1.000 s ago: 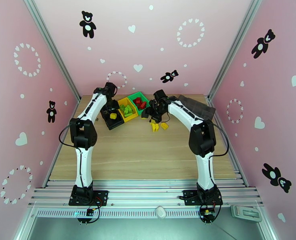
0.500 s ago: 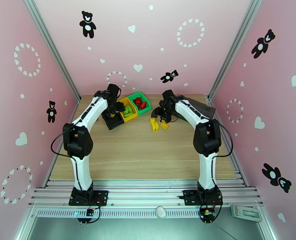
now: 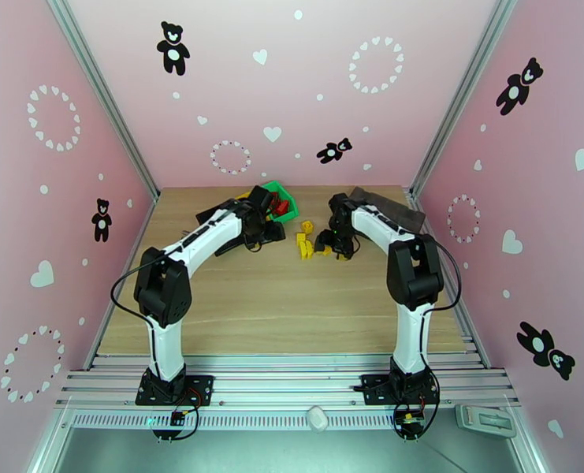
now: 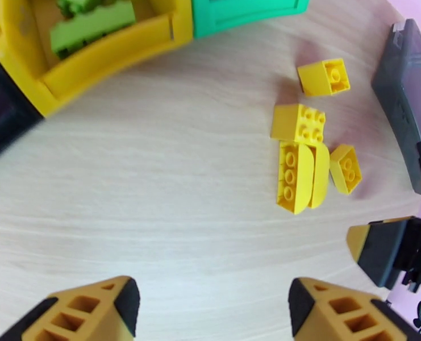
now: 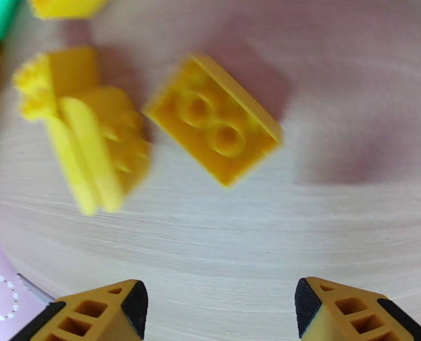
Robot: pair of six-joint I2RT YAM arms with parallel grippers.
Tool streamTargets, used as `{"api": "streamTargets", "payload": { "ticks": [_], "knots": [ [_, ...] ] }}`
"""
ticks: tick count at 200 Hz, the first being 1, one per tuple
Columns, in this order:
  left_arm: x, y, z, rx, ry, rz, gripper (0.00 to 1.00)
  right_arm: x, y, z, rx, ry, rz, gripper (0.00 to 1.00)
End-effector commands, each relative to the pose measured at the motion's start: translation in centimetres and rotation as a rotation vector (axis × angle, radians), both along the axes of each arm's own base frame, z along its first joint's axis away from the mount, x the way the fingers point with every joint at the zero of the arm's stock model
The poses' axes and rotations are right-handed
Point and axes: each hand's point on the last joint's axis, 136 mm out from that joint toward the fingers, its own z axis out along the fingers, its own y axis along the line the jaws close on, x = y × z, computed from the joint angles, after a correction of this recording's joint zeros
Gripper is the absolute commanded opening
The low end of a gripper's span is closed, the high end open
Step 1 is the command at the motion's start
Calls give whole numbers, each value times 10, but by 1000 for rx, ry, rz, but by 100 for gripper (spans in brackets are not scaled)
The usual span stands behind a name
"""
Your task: Sort the legos into containers by color
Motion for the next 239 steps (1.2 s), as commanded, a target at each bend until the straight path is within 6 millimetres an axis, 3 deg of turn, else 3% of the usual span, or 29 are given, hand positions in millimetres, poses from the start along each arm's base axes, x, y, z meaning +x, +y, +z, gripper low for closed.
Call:
{"api": "streamTargets", "payload": {
  "ticks": [1, 31, 63, 170, 239],
  "knots": [
    [-1, -9, 4, -91, 2, 45, 74, -8, -7, -1, -66, 10, 39, 75],
    [-10, -15, -15, -166, 57, 109, 74, -2, -7, -9, -112, 14, 55, 76],
    [-14, -14, -21, -179, 71, 135, 74, 9, -6, -15, -136, 15, 66, 75],
    [-16, -9, -13, -134, 67, 105, 74, 50, -9, -34, -190, 7, 48, 62],
    [-17, -7, -13, -124, 74, 96, 74, 68, -14, -36, -172, -2, 25, 57]
  ]
}}
